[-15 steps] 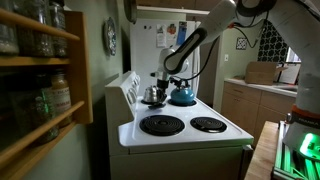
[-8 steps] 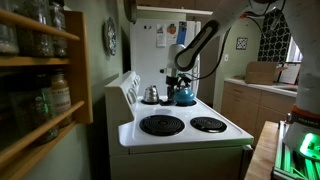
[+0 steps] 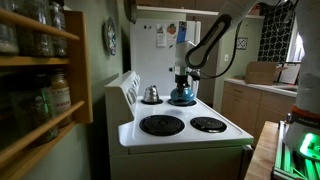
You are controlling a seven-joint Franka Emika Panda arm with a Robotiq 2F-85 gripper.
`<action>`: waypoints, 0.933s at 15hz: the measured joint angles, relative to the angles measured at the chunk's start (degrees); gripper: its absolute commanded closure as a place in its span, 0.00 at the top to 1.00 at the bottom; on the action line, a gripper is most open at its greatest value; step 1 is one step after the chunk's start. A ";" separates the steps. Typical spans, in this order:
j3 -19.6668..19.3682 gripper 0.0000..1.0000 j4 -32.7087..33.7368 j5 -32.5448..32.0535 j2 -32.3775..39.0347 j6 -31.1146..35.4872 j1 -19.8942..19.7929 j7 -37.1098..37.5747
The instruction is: Move the plate on the stove forward
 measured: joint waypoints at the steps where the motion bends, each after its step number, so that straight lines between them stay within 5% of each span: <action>1: 0.00 0.02 -0.73 0.00 -0.60 -0.49 0.00 1.43; 14: -3.21 0.07 -5.19 -1.55 -2.80 -2.06 -0.11 16.36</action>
